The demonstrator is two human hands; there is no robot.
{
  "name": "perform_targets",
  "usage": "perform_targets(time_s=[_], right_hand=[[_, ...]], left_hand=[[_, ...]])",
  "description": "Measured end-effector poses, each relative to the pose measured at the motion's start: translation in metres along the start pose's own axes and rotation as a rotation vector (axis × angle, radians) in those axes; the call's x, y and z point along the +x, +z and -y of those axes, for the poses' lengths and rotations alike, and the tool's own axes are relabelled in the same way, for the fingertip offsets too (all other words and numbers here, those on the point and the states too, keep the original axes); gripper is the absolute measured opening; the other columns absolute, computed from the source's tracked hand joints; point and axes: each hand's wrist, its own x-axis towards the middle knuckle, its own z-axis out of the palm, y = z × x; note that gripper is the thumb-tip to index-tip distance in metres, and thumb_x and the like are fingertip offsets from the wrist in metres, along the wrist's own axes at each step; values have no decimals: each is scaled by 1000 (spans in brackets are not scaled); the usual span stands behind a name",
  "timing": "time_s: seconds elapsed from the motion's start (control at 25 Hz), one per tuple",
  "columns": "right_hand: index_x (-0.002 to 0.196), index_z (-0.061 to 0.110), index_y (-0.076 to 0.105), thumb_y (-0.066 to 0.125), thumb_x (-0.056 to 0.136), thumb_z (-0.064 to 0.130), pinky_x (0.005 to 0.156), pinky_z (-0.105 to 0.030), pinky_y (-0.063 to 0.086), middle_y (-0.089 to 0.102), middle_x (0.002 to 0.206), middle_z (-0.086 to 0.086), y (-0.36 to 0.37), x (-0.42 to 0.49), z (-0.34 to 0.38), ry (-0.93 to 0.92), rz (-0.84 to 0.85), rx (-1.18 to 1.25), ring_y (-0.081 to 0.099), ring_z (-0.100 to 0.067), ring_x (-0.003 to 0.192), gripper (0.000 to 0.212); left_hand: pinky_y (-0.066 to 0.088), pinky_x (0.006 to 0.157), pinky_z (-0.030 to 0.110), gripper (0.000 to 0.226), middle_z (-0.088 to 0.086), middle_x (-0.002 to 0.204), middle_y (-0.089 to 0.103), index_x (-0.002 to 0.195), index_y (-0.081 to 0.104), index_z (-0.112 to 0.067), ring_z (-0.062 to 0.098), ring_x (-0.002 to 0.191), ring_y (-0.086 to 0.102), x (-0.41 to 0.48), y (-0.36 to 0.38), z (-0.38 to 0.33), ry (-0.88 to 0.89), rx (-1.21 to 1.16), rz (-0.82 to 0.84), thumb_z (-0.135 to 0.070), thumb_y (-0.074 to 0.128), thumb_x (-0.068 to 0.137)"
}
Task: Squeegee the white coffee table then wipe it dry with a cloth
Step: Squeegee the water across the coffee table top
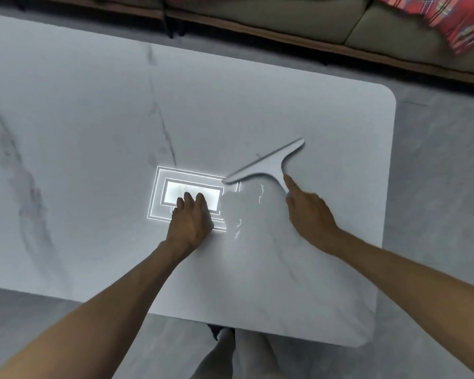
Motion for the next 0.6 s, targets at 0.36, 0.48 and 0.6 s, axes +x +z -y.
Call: perform_targets(time_s=[0.36, 0.48, 0.6], right_hand=[[150, 31, 30, 36, 102, 29, 62, -30, 39, 65, 80, -3, -22, -109, -73, 23, 88, -188, 54, -18, 66, 48], [148, 37, 31, 33, 101, 45, 70, -30, 40, 70, 102, -4, -13, -101, -37, -73, 74, -182, 61, -24, 85, 48], [144, 43, 34, 30, 100, 51, 84, -34, 43, 66, 123, 1, 30, -90, 18, -320, 169, -251, 61, -27, 109, 45]], left_hand=[[38, 104, 35, 42, 15, 140, 45, 138, 36, -1, 24, 128, 46, -72, 40, 41, 89, -65, 68, -5, 34, 96], [45, 97, 38, 42, 18, 132, 55, 137, 43, -4, 31, 119, 55, -86, 43, 65, -114, -332, -41, -7, 41, 95], [45, 97, 38, 44, 18, 130, 59, 139, 43, -8, 33, 119, 57, -91, 46, 97, -254, -415, -188, -10, 41, 95]])
